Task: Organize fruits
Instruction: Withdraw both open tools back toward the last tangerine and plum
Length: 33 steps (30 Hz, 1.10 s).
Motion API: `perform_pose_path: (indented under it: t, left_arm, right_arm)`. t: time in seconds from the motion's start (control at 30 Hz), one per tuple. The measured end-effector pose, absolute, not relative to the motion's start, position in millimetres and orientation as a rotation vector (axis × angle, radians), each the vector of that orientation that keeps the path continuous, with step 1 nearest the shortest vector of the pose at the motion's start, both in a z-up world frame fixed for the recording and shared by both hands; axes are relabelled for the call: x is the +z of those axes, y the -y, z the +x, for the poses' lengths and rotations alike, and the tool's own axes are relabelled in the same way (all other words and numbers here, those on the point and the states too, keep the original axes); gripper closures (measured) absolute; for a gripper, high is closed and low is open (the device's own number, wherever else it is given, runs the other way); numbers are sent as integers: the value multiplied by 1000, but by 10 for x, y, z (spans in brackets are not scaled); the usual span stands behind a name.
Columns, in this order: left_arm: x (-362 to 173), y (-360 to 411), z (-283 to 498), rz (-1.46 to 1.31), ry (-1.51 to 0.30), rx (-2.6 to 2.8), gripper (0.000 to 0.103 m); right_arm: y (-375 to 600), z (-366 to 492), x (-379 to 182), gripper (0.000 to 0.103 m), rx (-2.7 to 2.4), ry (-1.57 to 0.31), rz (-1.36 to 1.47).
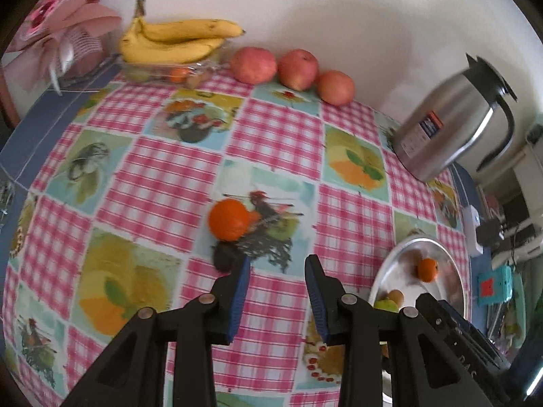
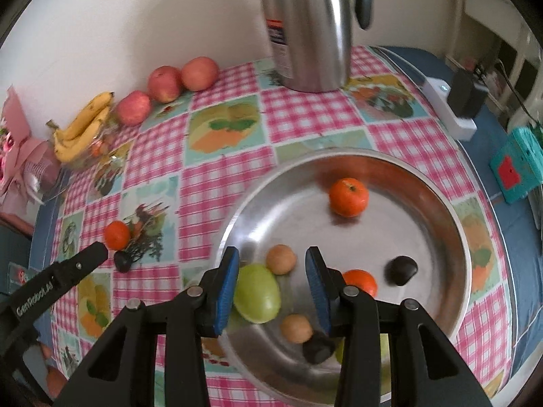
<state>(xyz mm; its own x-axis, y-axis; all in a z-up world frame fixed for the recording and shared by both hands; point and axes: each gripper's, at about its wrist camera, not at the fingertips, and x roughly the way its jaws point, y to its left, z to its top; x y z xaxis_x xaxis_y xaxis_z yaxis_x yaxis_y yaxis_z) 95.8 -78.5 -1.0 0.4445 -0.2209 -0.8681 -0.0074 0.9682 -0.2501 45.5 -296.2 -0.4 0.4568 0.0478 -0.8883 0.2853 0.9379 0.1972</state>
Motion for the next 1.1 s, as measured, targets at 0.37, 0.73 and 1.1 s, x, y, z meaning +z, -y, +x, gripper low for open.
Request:
perform_pose_path:
  t: [0.37,0.73,1.1]
  left_arm:
    - [80,550,947,-281,-1080,-97,61]
    - [-85,529,989,-259,-1131,-40,20]
    - [-183,476,1007,-216,-1108,37,0]
  right_arm:
    - [2707,487,103,62,-95,-1077,281]
    - [2720,514,-43,28,-137,-1125,264]
    - [2716,511,-138,6,-152,-1139,236]
